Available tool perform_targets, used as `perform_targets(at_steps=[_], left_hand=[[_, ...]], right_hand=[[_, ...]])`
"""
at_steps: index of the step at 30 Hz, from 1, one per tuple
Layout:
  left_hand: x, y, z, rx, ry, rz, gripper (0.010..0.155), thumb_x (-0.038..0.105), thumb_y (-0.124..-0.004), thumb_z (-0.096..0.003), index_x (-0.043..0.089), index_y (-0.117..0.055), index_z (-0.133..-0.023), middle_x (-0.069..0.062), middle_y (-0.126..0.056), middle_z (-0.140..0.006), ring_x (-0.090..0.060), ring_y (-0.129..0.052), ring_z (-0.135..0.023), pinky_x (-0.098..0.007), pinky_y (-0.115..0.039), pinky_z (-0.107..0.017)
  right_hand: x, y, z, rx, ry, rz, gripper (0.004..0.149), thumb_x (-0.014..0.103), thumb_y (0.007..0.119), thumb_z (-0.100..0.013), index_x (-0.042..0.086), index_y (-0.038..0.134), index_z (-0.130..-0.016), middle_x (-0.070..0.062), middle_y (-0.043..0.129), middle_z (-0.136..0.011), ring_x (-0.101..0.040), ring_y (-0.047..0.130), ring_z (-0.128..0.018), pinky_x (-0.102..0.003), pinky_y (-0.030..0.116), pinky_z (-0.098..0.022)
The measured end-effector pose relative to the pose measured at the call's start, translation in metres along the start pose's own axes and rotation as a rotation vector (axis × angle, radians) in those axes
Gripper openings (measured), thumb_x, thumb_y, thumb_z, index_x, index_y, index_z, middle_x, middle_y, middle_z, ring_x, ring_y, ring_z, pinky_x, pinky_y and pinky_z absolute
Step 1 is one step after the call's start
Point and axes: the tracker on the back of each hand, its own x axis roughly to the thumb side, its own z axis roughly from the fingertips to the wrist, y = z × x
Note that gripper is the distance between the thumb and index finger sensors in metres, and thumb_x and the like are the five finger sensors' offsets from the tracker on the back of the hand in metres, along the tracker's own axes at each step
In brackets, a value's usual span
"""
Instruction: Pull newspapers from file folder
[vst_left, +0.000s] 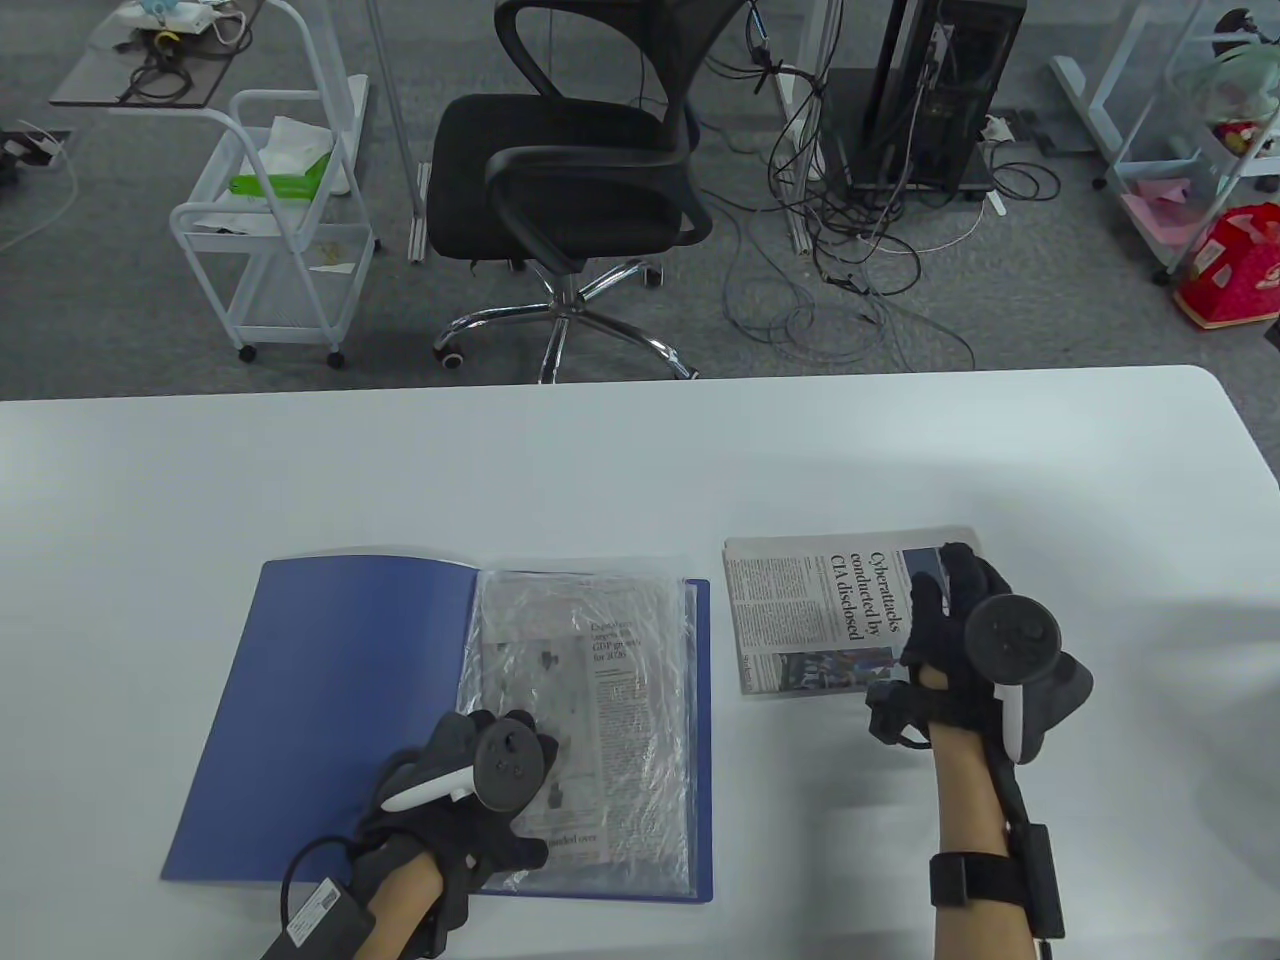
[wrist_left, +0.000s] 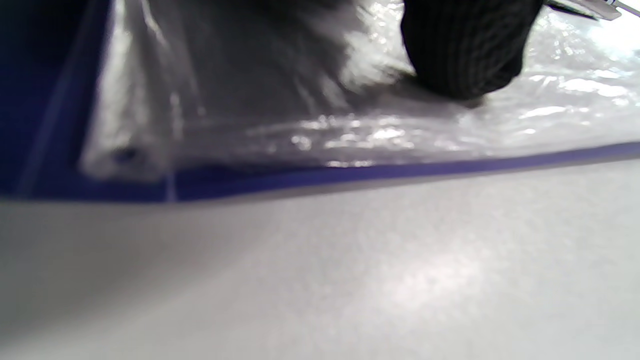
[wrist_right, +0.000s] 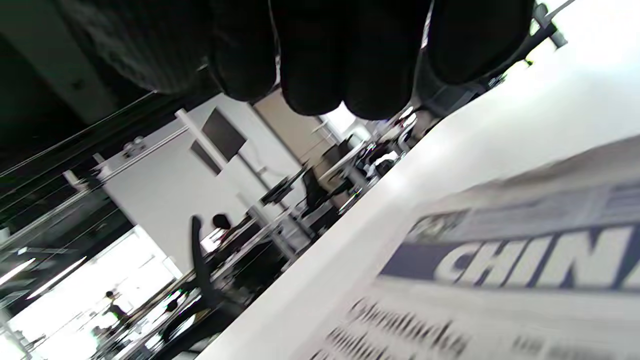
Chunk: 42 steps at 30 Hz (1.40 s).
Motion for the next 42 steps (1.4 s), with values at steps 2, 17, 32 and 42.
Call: perform_targets(at_steps=[2, 17, 32, 42], left_hand=[[0.000, 0.000, 0.000, 0.001, 0.000, 0.003, 0.093, 0.051, -0.076, -0.0445, 0.020, -0.020, -0.111, -0.014, -0.002, -0.112, -0.054, -0.006, -0.098, -0.067, -0.021, -0.067], [0.001, 0.000, 0.000, 0.012, -0.005, 0.014, 0.092, 0.050, -0.076, -0.0451, 0.020, -0.021, -0.112, -0.014, -0.003, -0.113, -0.054, -0.006, -0.098, -0.067, -0.020, -0.067], [0.062, 0.011, -0.032, 0.146, 0.166, 0.110, 0.098, 0.061, -0.064, -0.0444, 0.008, -0.017, -0.111, -0.032, -0.005, -0.110, -0.063, -0.008, -0.095, -0.073, -0.028, -0.066], [0.053, 0.021, -0.016, 0.396, 0.213, 0.146, 0.064, 0.039, -0.066, -0.0515, 0.017, -0.059, -0.111, -0.024, -0.043, -0.116, -0.060, -0.049, -0.100, -0.068, -0.055, -0.066]], right_hand=[[0.018, 0.004, 0.015, 0.080, -0.086, -0.016, 0.055, 0.049, 0.074, -0.041, 0.030, 0.071, -0.093, -0.007, 0.076, -0.100, -0.039, 0.082, -0.090, -0.061, 0.069, -0.061], [0.041, 0.048, 0.056, 0.125, -0.437, 0.442, 0.056, 0.050, 0.073, -0.041, 0.033, 0.071, -0.094, -0.006, 0.070, -0.107, -0.042, 0.069, -0.100, -0.066, 0.058, -0.066], [0.038, 0.048, 0.054, 0.149, -0.423, 0.397, 0.056, 0.050, 0.073, -0.041, 0.031, 0.072, -0.093, -0.008, 0.072, -0.105, -0.043, 0.072, -0.098, -0.067, 0.058, -0.066], [0.040, 0.052, 0.054, 0.171, -0.422, 0.387, 0.057, 0.050, 0.073, -0.041, 0.031, 0.072, -0.094, -0.009, 0.072, -0.105, -0.042, 0.072, -0.098, -0.066, 0.058, -0.066]])
